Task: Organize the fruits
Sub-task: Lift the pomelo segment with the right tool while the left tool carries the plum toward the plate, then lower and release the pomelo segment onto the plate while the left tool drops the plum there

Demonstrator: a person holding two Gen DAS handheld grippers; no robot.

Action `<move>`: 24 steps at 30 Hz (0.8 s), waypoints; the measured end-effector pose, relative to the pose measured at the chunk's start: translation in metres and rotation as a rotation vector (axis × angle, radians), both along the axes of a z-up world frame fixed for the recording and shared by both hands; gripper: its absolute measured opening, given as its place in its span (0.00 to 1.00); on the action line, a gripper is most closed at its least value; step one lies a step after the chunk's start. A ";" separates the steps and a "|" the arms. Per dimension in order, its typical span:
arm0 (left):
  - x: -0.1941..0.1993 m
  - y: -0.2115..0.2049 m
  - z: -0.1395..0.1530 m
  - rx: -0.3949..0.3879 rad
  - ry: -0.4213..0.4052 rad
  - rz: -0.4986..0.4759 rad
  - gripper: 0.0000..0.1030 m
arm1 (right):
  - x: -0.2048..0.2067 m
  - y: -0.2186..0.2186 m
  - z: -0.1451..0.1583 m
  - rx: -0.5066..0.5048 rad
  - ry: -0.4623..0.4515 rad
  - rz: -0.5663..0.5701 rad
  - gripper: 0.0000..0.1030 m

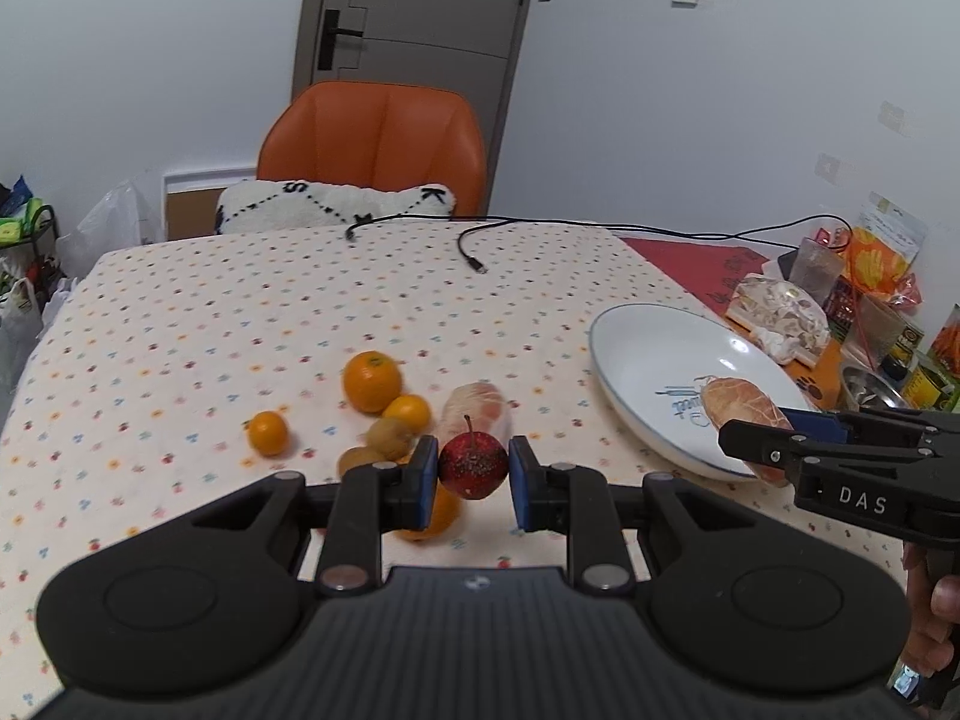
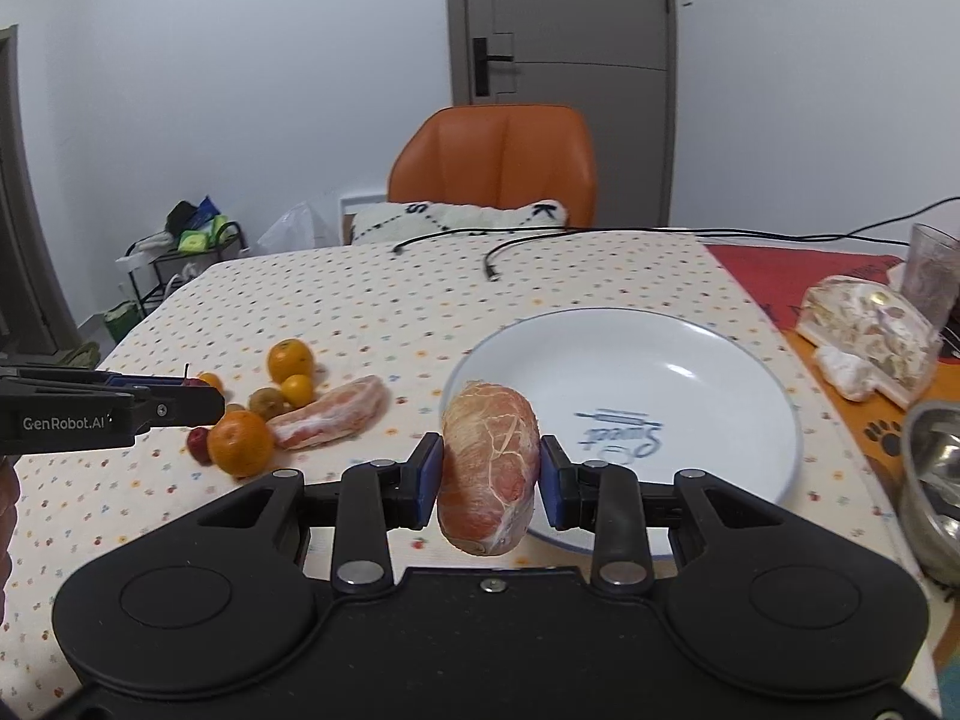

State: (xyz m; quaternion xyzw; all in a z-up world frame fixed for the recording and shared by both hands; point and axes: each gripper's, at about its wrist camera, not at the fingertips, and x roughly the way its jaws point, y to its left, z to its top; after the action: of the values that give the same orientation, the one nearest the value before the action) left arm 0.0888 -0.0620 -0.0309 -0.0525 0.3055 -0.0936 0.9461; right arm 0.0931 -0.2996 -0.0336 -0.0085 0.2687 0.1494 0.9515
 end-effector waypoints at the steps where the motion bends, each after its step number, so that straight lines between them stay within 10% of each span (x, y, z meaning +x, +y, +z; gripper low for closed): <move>1: 0.001 -0.003 0.000 0.000 -0.002 -0.006 0.22 | -0.001 -0.004 0.000 0.001 -0.002 -0.008 0.31; 24: 0.045 -0.071 0.002 -0.018 -0.010 -0.111 0.23 | 0.013 -0.068 -0.010 0.035 -0.010 -0.132 0.31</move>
State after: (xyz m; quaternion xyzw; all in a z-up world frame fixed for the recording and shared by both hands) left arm 0.1339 -0.1326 -0.0288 -0.0435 0.3026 -0.1489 0.9404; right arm 0.1066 -0.3672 -0.0440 0.0254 0.2614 0.0910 0.9606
